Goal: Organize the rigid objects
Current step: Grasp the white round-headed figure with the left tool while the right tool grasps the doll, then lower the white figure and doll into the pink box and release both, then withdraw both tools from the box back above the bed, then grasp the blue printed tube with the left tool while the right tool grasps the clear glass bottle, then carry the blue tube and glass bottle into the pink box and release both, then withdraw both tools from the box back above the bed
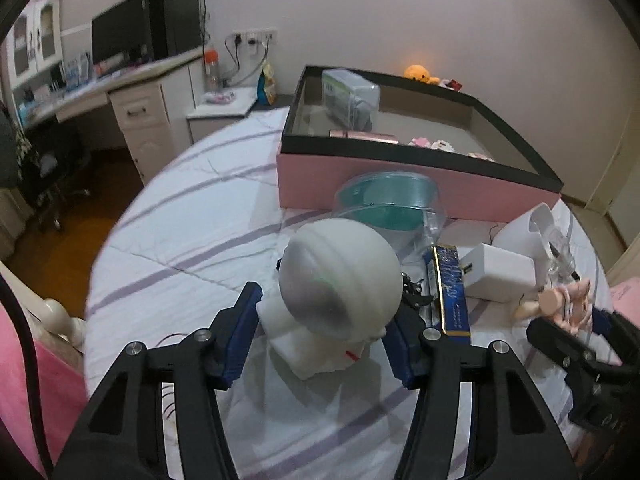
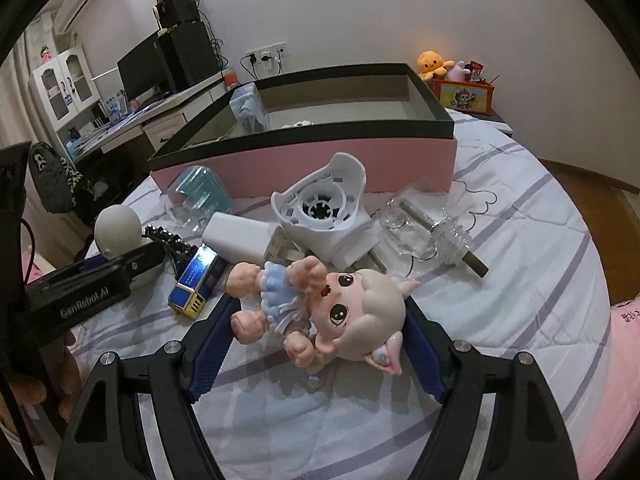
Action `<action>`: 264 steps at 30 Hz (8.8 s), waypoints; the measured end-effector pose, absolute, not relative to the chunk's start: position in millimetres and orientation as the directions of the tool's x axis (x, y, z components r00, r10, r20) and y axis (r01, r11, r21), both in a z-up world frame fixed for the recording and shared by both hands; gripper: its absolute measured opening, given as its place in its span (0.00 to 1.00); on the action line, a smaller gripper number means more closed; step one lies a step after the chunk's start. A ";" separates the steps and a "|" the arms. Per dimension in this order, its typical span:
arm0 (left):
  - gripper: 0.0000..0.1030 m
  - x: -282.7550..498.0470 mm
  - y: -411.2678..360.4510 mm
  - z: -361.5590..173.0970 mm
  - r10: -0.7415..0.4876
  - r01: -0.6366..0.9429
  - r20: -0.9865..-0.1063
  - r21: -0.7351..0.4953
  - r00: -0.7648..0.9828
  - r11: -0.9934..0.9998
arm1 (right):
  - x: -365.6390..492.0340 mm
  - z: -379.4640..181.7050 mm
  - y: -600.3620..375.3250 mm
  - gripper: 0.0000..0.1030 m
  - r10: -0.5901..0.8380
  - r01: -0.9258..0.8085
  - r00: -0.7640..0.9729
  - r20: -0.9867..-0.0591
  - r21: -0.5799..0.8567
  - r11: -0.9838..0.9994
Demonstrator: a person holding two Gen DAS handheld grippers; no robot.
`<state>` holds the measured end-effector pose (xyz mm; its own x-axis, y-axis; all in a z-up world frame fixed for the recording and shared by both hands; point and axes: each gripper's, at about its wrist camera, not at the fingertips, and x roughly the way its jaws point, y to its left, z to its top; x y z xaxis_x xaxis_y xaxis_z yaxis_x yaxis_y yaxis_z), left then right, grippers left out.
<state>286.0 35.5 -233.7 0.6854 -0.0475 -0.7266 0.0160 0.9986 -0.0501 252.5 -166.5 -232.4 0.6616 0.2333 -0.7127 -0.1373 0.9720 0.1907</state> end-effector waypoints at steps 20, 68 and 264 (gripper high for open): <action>0.56 245.5 2.7 -143.2 -0.164 0.170 -0.569 -0.043 0.806 0.985 | 239.2 -157.4 -164.6 0.77 0.271 -0.218 0.798 -0.538 0.161 0.963; 0.86 274.7 -7.1 -81.1 -0.108 0.141 -0.434 0.045 0.895 0.989 | 286.6 -89.4 -178.1 1.00 0.164 -0.169 0.891 -0.423 0.025 0.985; 1.00 215.5 2.4 -79.1 -0.111 0.125 -0.349 0.019 0.931 0.992 | 235.9 -88.3 -191.4 0.90 0.229 -0.209 0.882 -0.412 0.094 0.973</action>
